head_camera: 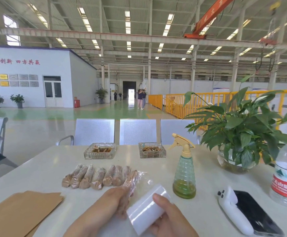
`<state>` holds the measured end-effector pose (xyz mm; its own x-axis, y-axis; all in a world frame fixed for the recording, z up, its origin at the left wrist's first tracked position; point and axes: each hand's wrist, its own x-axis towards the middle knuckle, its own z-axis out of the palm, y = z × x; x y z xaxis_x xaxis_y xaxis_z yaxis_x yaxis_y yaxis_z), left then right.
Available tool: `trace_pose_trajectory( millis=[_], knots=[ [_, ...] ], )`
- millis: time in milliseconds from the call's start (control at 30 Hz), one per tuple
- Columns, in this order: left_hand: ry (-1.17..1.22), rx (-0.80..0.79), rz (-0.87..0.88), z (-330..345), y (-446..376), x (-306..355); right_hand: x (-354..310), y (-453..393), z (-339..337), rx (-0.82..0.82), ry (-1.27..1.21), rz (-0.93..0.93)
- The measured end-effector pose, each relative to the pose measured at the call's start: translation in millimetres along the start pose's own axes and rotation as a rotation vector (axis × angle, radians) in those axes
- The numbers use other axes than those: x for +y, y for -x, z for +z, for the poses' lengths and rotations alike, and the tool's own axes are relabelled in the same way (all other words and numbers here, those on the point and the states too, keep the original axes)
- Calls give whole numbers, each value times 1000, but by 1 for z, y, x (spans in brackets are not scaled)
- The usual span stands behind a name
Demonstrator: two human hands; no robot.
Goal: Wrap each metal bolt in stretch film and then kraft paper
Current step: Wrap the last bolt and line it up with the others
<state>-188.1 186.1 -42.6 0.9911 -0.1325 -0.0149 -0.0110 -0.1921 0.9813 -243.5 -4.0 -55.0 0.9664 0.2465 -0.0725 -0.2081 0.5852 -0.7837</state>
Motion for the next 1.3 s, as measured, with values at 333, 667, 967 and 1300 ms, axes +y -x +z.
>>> trace_pose_trajectory(
  millis=[333, 667, 967, 1300],
  knots=[
    [-36, -53, 207, 7, -1, 0, 0, -11, -7, -106, 55, -105],
    [343, -264, -64, -2, -6, -2, -3, -7, -9, -207, -31, -129],
    [-416, 11, 474, -4, -9, -16, 1, -7, -9, -242, 57, -91],
    [-26, -150, 227, -9, -2, -1, -1, -15, -9, -60, -108, -64]
  ],
)
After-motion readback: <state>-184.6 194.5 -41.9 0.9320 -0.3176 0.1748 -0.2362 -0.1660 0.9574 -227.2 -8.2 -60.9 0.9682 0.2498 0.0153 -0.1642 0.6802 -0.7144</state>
